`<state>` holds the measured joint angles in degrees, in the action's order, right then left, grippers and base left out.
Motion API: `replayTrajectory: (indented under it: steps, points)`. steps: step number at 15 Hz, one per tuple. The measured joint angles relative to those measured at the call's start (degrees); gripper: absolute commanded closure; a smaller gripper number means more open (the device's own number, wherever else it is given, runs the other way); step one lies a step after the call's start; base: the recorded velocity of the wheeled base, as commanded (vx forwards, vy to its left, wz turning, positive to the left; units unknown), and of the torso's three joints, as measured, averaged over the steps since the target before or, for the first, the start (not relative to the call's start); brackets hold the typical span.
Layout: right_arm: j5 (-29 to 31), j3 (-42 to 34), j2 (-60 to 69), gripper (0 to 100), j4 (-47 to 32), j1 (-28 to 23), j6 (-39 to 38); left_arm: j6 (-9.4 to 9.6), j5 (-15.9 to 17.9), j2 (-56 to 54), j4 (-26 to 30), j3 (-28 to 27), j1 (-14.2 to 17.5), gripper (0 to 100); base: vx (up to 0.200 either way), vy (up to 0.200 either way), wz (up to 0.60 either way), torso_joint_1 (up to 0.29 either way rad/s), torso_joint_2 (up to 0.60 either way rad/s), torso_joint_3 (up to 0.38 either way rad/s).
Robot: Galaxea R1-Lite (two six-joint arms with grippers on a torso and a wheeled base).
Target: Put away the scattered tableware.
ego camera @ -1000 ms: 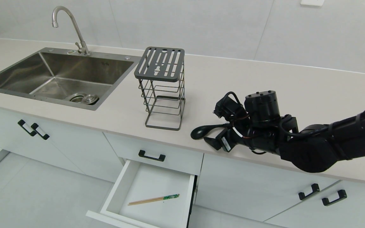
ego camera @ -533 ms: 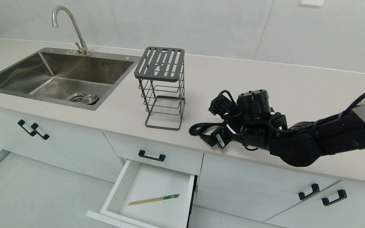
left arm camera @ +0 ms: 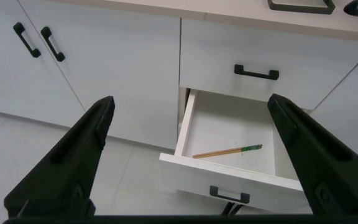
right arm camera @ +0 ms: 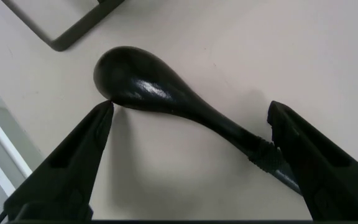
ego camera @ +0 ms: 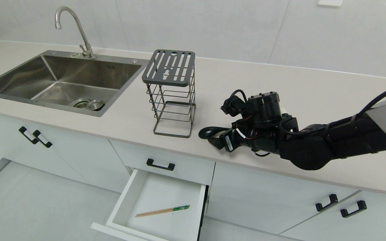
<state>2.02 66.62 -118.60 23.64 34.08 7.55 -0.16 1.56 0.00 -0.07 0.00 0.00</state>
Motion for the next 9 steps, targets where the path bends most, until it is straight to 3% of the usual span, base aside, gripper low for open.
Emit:
replayTrajectory:
  steps: [8,9]
  points:
    - [-0.06,1.95,-2.27,0,0.12,0.00,-0.02,0.00,0.02,0.00,0.00,0.00,0.00,0,0.000,0.000,0.00,0.000,0.00,0.000]
    - [-0.09,2.21,-2.54,100,0.15,0.00,0.00,0.02,0.00,0.00,0.00,0.00,0.00,0,0.000,0.000,0.00,0.000,0.00,0.000]
